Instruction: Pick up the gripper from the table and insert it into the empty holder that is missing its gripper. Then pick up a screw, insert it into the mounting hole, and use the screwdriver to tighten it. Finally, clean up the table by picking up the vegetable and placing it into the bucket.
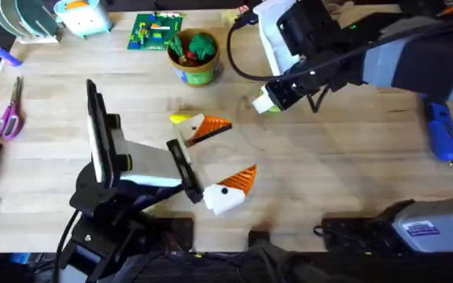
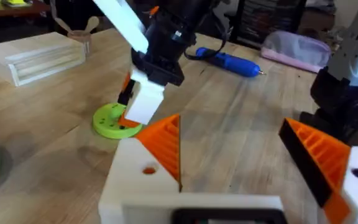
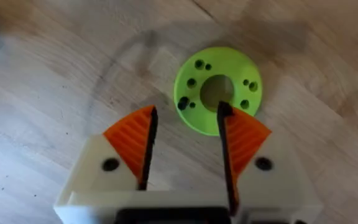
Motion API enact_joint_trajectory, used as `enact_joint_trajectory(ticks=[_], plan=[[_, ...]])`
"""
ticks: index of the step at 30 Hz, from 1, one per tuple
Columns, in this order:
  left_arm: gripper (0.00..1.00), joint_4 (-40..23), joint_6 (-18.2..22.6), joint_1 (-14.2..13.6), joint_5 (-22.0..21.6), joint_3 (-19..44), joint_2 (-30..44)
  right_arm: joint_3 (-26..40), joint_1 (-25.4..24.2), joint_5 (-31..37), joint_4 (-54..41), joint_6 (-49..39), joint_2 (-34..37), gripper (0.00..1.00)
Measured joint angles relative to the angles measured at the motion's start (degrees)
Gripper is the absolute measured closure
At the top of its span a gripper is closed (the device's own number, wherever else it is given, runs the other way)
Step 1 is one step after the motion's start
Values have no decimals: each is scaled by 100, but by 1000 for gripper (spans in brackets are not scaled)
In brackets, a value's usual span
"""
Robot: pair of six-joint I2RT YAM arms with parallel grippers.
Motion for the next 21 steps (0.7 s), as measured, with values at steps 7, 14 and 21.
enact_joint_trajectory(ticks=[7, 14, 21], plan=[[8, 2, 0, 0, 0, 0, -2, 0, 128, 44, 165, 36, 249, 483], [8, 0, 0, 0, 0, 0, -2, 0, 214, 83, 201, 48, 492, 675], [8, 0, 0, 0, 0, 0, -2, 0, 214, 286, 237, 45, 492, 896]])
